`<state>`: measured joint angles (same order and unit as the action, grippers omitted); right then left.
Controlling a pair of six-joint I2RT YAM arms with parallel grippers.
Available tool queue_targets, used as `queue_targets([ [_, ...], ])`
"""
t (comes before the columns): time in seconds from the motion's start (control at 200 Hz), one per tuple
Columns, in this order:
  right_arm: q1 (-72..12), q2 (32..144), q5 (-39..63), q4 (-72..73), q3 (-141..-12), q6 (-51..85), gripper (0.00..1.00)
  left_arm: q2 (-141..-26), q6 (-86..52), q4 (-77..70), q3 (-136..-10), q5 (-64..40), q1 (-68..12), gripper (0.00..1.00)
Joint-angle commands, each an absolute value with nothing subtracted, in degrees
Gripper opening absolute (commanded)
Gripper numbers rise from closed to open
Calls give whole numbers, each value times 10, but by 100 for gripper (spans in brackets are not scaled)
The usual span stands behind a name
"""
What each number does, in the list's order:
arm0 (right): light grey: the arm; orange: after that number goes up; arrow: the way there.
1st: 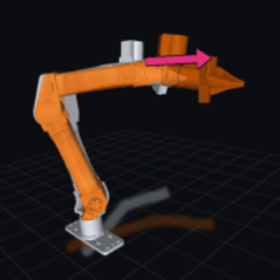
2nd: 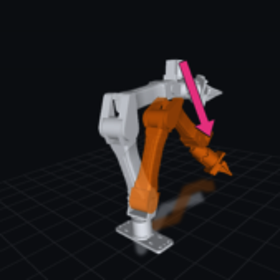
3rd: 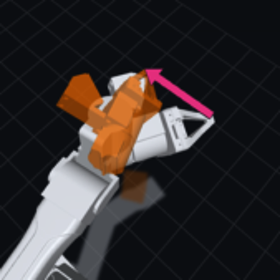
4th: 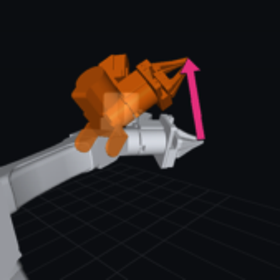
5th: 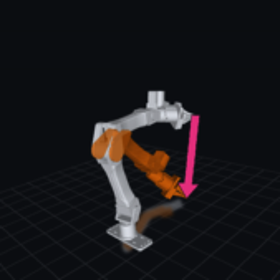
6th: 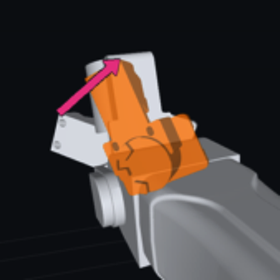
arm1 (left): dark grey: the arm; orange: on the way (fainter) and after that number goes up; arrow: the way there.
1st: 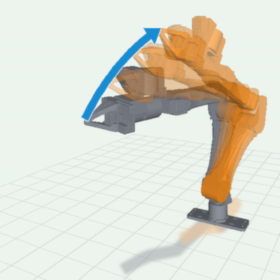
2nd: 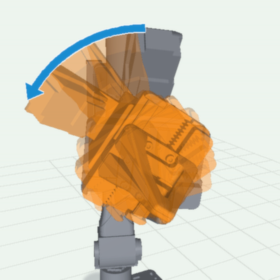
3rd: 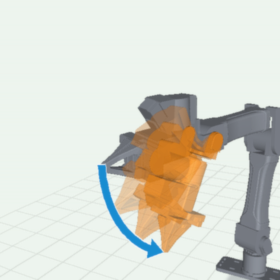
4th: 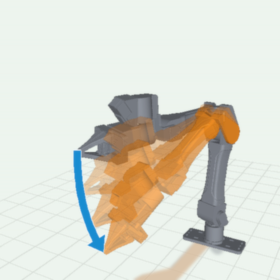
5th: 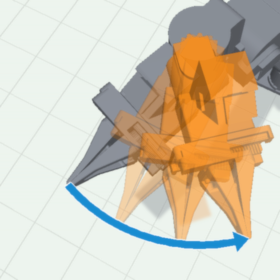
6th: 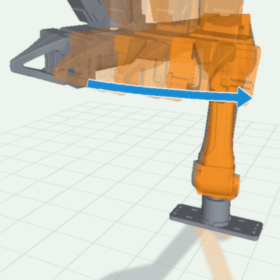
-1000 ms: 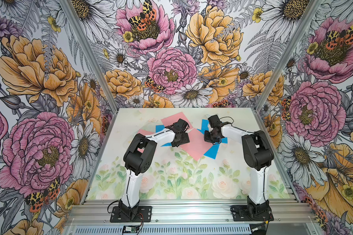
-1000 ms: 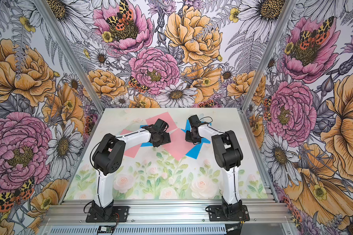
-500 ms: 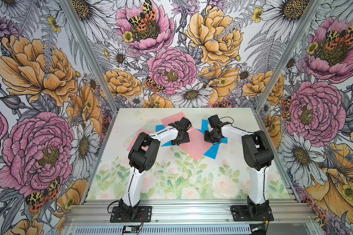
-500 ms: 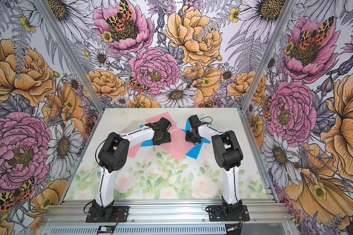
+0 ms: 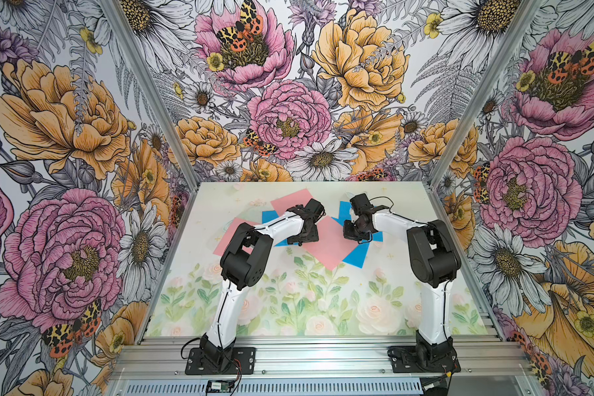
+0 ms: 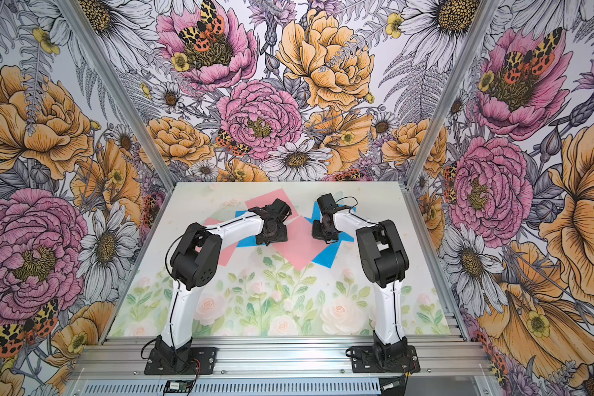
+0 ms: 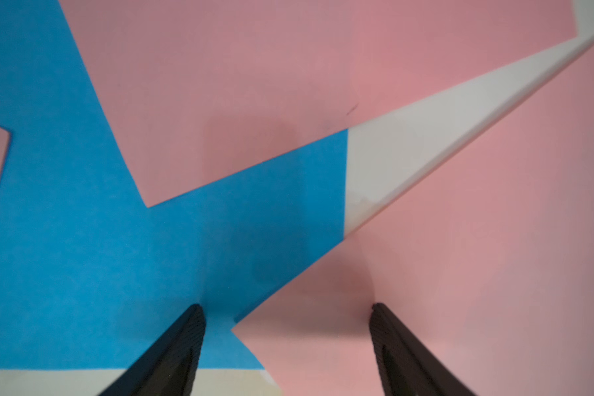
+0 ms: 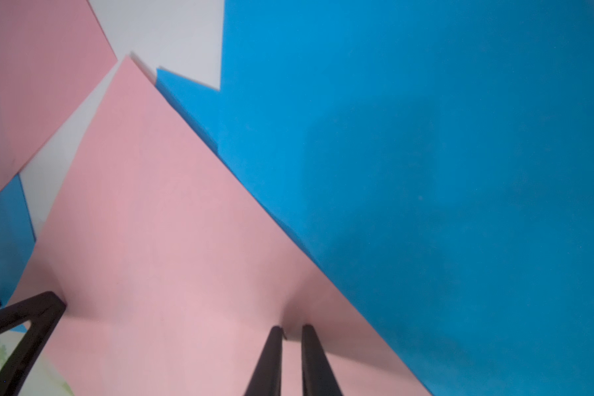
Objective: Sort the scattered colored papers by color
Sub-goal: Pick up the colored paper from the center of the board.
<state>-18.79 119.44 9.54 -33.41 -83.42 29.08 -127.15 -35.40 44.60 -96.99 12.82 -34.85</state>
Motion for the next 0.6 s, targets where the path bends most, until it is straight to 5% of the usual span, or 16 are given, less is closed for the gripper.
queue_targets([
  [0.0, -190, 1226, 108, -344, -816, 288, 14, -1303, -352, 453, -970, 72, -360, 79],
  [0.595, -191, 1226, 107, -343, -814, 289, 13, -1258, -383, 368, -907, -43, -344, 79],
])
